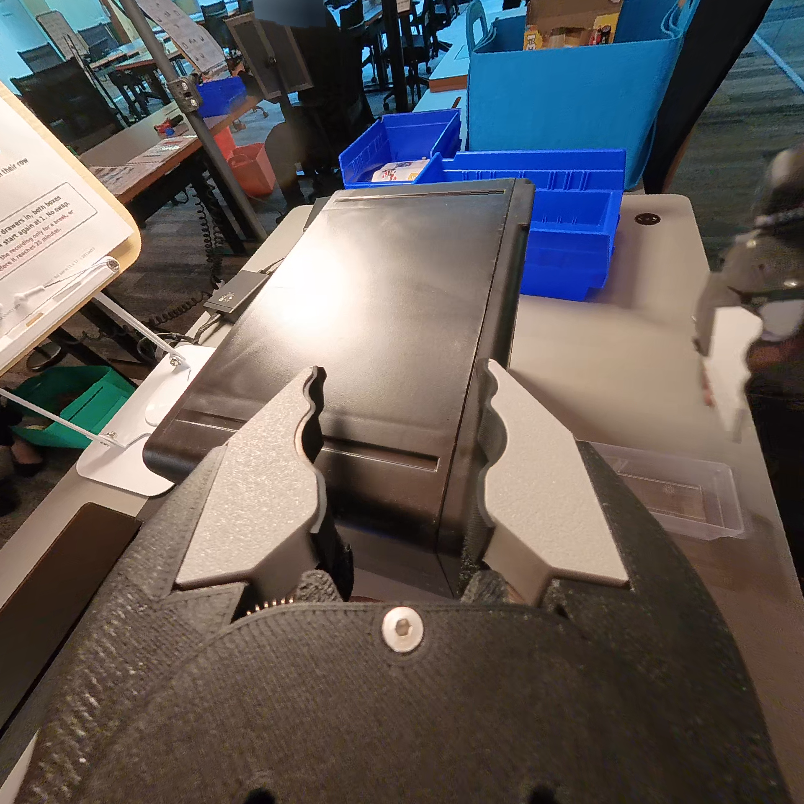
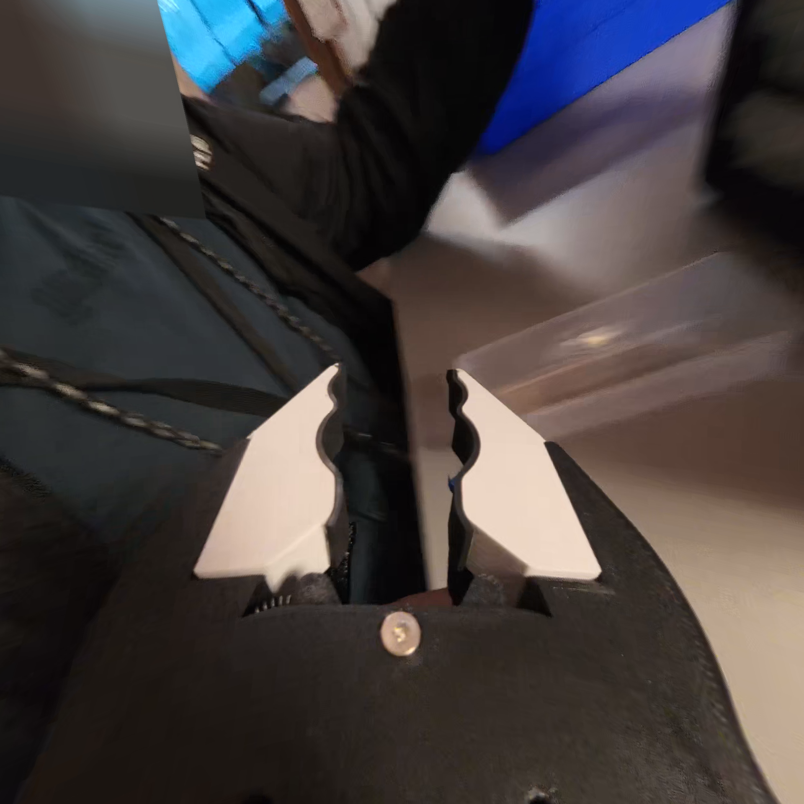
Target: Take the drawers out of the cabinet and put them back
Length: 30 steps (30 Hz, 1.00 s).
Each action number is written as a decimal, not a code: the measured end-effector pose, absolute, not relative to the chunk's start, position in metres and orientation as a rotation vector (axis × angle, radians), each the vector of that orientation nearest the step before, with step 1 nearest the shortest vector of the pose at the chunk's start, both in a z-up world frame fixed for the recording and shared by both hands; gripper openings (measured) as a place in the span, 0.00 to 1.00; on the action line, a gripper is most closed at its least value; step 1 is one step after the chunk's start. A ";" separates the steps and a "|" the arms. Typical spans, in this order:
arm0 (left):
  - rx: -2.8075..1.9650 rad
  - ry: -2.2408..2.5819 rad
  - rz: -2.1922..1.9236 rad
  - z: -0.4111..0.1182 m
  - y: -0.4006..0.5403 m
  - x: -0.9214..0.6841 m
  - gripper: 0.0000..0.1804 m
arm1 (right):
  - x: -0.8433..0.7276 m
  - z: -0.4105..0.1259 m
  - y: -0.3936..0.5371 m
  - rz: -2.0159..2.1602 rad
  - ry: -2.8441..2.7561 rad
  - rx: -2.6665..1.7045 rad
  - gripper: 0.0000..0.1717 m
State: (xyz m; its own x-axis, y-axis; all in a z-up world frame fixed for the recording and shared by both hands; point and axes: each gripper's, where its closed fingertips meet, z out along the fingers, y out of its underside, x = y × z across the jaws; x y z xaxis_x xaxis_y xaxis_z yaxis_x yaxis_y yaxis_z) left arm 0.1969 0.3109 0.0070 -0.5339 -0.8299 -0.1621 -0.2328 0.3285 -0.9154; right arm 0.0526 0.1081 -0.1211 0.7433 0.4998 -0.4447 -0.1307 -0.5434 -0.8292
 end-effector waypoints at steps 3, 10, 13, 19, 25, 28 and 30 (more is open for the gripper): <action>-0.931 1.953 -1.194 0.007 0.311 0.197 0.40 | 0.103 -0.134 0.128 0.415 -0.444 -2.063 0.34; -0.930 1.953 -1.196 0.007 0.311 0.197 0.40 | 0.133 -0.158 0.157 -0.017 -0.940 -2.091 0.40; -0.929 1.954 -1.198 0.007 0.311 0.197 0.39 | 0.129 -0.163 0.160 -0.028 -1.094 -2.083 0.42; -0.931 1.954 -1.199 0.007 0.311 0.197 0.40 | 0.116 -0.187 0.156 0.071 -1.295 -2.175 0.43; -0.932 1.956 -1.201 0.007 0.311 0.197 0.39 | 0.119 -0.189 0.160 0.029 -1.188 -2.247 0.07; -0.931 1.957 -1.203 0.007 0.311 0.197 0.39 | 0.123 -0.187 0.156 0.028 -1.079 -2.291 0.03; -0.932 1.956 -1.203 0.007 0.311 0.197 0.39 | 0.123 -0.182 0.151 0.034 -1.025 -2.299 0.03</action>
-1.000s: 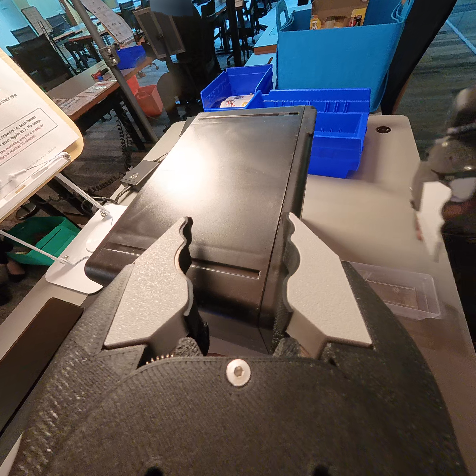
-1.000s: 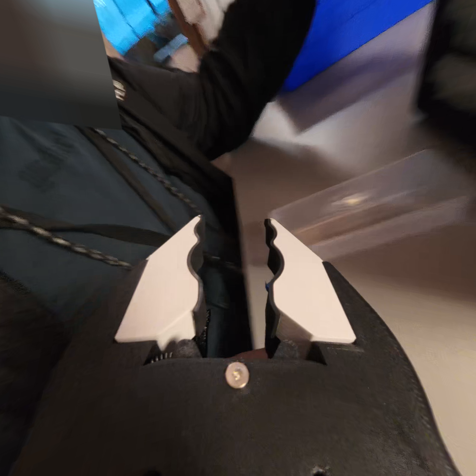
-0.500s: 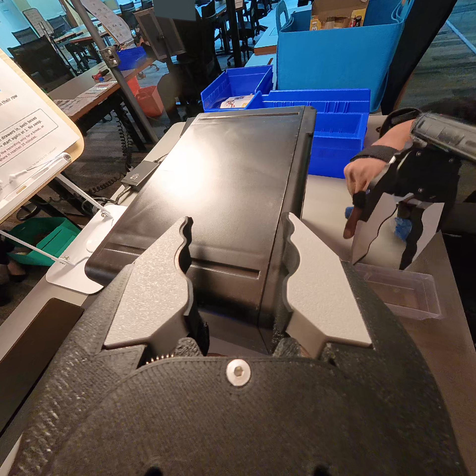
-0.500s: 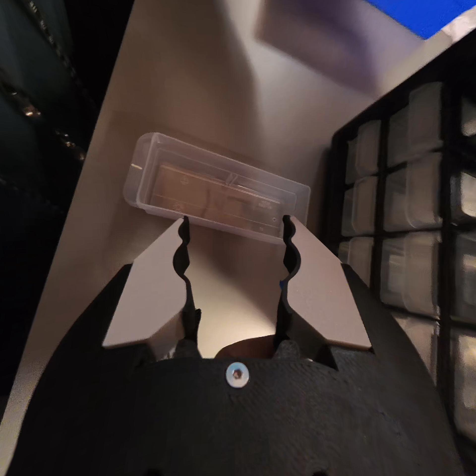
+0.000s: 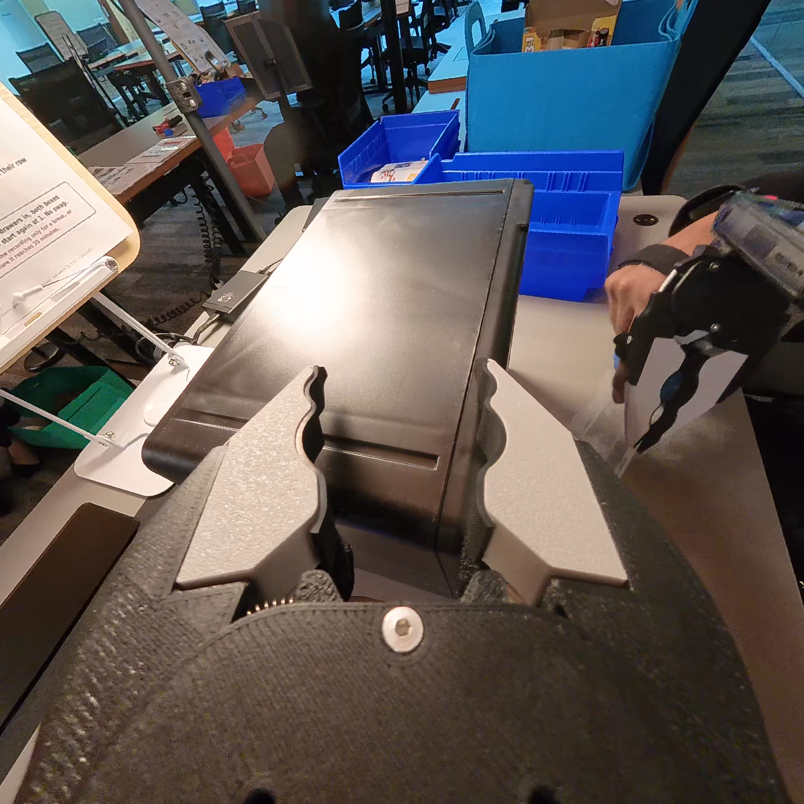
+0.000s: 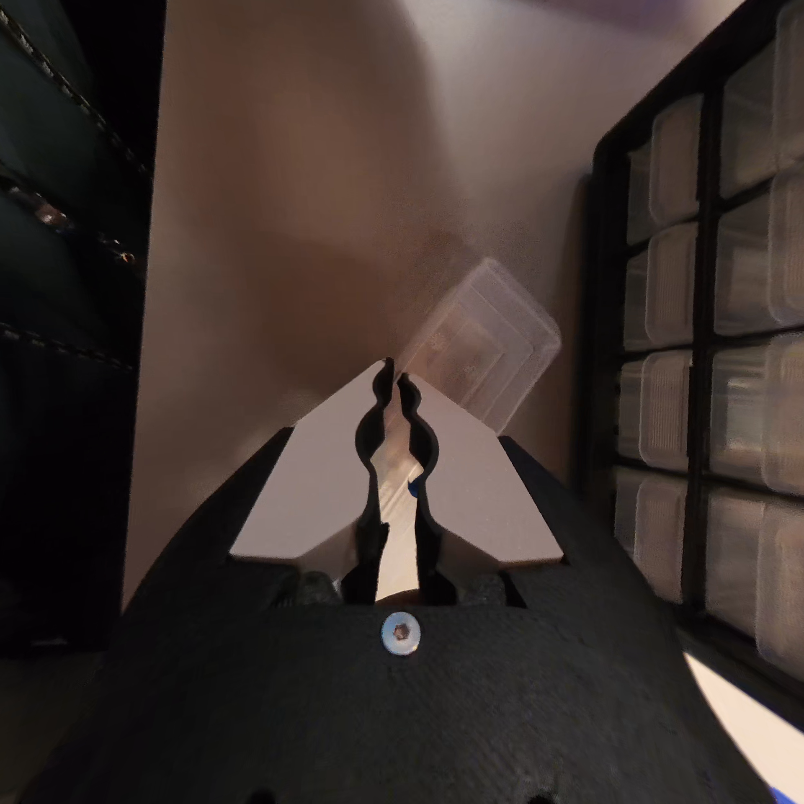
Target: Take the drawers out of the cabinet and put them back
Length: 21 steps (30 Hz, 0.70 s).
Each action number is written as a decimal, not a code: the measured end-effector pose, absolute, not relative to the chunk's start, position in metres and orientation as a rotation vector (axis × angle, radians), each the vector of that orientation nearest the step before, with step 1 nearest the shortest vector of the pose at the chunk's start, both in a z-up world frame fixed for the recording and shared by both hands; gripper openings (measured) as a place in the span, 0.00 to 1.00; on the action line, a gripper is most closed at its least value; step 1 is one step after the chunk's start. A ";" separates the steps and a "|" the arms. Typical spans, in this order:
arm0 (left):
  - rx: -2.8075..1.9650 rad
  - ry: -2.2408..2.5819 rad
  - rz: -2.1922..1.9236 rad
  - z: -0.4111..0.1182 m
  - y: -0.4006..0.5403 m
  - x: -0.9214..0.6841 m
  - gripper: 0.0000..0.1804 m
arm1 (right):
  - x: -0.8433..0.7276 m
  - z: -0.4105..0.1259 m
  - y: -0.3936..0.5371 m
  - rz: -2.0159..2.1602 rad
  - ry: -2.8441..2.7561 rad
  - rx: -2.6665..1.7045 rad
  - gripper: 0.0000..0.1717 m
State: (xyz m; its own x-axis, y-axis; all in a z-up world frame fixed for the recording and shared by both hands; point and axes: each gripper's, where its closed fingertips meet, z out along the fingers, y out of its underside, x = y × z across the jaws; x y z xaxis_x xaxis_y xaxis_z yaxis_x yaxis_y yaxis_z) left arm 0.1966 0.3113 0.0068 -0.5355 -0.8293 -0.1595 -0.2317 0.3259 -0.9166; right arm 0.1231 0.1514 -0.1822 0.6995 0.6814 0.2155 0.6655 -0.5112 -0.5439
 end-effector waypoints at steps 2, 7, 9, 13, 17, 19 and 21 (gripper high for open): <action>-0.932 1.956 -1.204 0.007 0.311 0.197 0.39 | 0.125 -0.173 0.144 0.027 -0.984 -2.294 0.02; -0.931 1.956 -1.204 0.007 0.311 0.197 0.39 | 0.169 -0.126 0.117 -0.124 -0.887 -2.292 0.02; -0.932 1.956 -1.204 0.007 0.311 0.197 0.39 | 0.200 -0.102 0.099 -0.223 -0.866 -2.305 0.01; -0.932 1.957 -1.204 0.007 0.311 0.197 0.39 | 0.268 -0.059 0.053 -0.334 -0.786 -2.361 0.01; -0.932 1.957 -1.203 0.007 0.311 0.197 0.39 | 0.349 -0.063 0.006 -0.436 -0.681 -2.540 0.02; -0.933 1.957 -1.204 0.007 0.311 0.197 0.39 | 0.381 -0.083 -0.010 -0.433 -0.655 -2.626 0.02; -0.934 1.955 -1.204 0.007 0.312 0.196 0.39 | 0.399 -0.111 -0.020 -0.338 -0.618 -2.689 0.02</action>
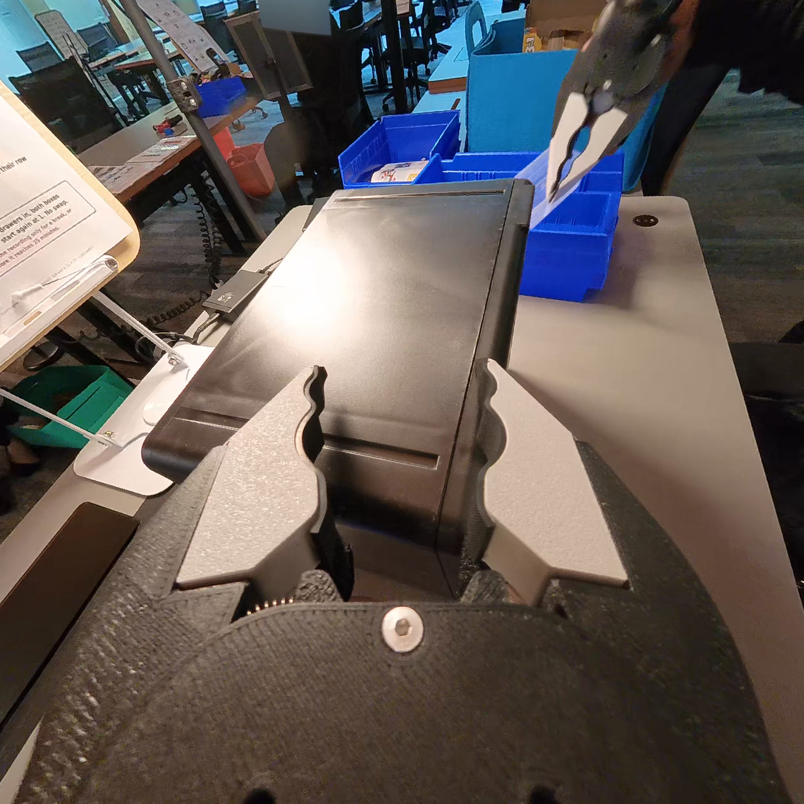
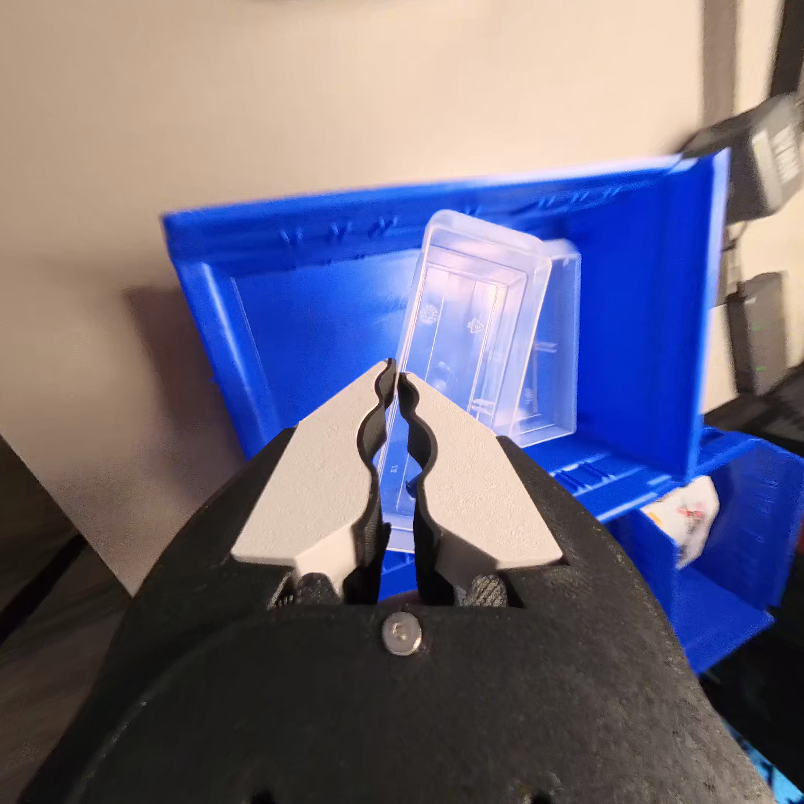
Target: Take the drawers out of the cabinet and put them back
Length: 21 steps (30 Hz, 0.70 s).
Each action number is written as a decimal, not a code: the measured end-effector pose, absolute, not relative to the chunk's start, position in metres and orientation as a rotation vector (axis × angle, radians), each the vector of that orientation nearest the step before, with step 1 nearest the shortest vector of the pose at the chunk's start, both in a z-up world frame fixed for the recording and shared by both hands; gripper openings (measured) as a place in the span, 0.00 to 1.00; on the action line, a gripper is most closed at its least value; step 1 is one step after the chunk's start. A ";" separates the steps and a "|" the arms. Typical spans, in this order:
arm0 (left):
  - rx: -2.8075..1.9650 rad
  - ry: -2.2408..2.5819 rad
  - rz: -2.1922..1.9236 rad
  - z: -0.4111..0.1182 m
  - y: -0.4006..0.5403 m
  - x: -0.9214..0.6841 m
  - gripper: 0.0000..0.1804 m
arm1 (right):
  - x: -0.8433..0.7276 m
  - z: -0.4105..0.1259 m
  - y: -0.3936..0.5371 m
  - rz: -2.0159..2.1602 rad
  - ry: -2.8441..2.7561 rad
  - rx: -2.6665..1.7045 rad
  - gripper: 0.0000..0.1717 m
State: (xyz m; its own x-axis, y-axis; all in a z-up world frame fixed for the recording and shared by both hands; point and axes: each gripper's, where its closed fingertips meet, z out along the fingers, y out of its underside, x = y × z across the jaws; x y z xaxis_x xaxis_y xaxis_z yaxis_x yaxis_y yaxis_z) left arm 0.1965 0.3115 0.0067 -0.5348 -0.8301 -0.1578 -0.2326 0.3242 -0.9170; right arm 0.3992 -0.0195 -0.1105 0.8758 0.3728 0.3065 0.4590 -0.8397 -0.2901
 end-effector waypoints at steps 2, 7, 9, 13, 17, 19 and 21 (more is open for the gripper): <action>-0.936 1.954 -1.207 0.007 0.312 0.196 0.39 | 0.410 -0.137 -0.026 -0.281 -0.627 -2.753 0.02; -0.938 1.956 -1.221 0.006 0.312 0.196 0.40 | 0.425 -0.180 -0.038 -0.269 -0.734 -2.887 0.03; -0.938 1.957 -1.223 0.006 0.312 0.196 0.39 | 0.429 -0.180 -0.039 -0.300 -0.733 -2.899 0.05; -0.938 1.959 -1.222 0.006 0.312 0.196 0.40 | 0.440 -0.154 -0.034 -0.439 -0.662 -2.831 0.13; -0.939 1.959 -1.222 0.006 0.312 0.196 0.40 | 0.421 -0.096 -0.003 -0.532 -0.507 -2.581 0.14; -0.940 1.959 -1.221 0.006 0.312 0.196 0.40 | 0.383 -0.061 0.026 -0.487 -0.437 -2.390 0.13; -0.941 1.959 -1.220 0.006 0.312 0.196 0.40 | 0.324 -0.036 0.058 -0.340 -0.396 -2.202 0.13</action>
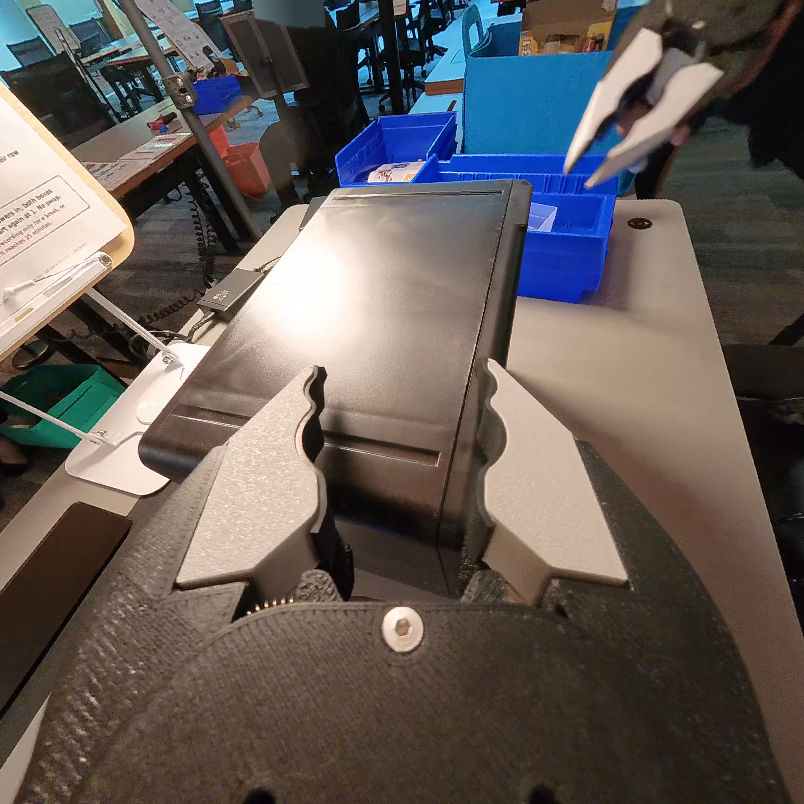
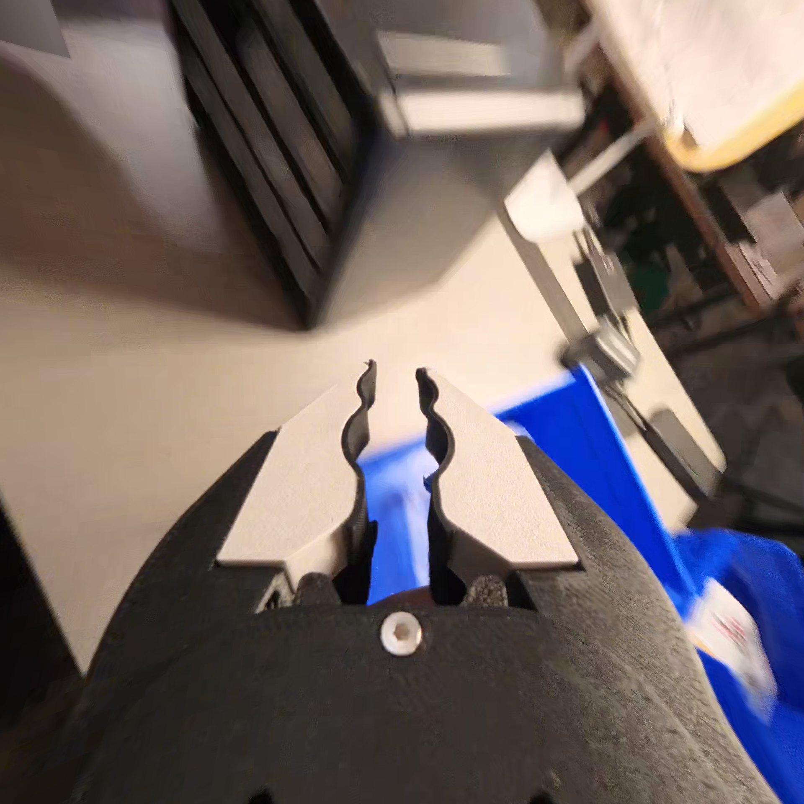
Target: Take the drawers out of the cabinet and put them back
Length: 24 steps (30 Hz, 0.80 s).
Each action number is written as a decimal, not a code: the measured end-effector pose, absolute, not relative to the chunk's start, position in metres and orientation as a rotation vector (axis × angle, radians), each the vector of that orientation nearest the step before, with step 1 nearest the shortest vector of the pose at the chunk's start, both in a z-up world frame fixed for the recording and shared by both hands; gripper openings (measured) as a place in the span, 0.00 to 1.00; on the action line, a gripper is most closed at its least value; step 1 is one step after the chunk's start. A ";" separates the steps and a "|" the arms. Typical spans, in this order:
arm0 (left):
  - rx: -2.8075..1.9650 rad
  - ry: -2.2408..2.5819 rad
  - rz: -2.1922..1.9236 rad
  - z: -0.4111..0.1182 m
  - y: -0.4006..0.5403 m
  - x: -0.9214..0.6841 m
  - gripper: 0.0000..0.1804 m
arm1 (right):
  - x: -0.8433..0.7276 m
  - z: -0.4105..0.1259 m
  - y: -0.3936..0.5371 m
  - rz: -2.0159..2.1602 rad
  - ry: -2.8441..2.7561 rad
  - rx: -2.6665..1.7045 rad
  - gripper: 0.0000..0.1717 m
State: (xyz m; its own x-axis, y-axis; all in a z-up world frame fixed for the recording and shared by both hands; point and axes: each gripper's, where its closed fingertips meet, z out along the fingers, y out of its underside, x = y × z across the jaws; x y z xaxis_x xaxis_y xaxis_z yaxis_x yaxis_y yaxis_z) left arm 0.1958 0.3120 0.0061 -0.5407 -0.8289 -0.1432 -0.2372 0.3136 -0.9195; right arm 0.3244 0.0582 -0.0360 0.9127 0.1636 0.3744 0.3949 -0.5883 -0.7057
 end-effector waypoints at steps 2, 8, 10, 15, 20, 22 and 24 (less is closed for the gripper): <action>-0.942 1.959 -1.218 0.006 0.312 0.196 0.40 | 0.263 -0.030 0.091 -0.187 -0.364 -2.059 0.12; -0.943 1.956 -1.219 0.006 0.312 0.196 0.40 | 0.173 -0.080 0.196 0.100 -0.065 -1.807 0.15; -0.944 1.955 -1.222 0.006 0.312 0.196 0.40 | 0.190 -0.078 0.217 0.232 0.197 -1.683 0.16; -0.937 1.963 -1.229 0.006 0.312 0.195 0.40 | 0.221 -0.082 0.232 0.443 0.556 -1.481 0.16; -0.938 1.963 -1.236 0.005 0.313 0.195 0.39 | 0.224 -0.075 0.235 0.445 0.618 -1.410 0.12; -0.939 1.962 -1.233 0.005 0.313 0.195 0.39 | 0.226 -0.074 0.234 0.446 0.642 -1.376 0.11; -0.940 1.962 -1.232 0.005 0.313 0.195 0.39 | 0.226 -0.073 0.232 0.461 0.654 -1.348 0.10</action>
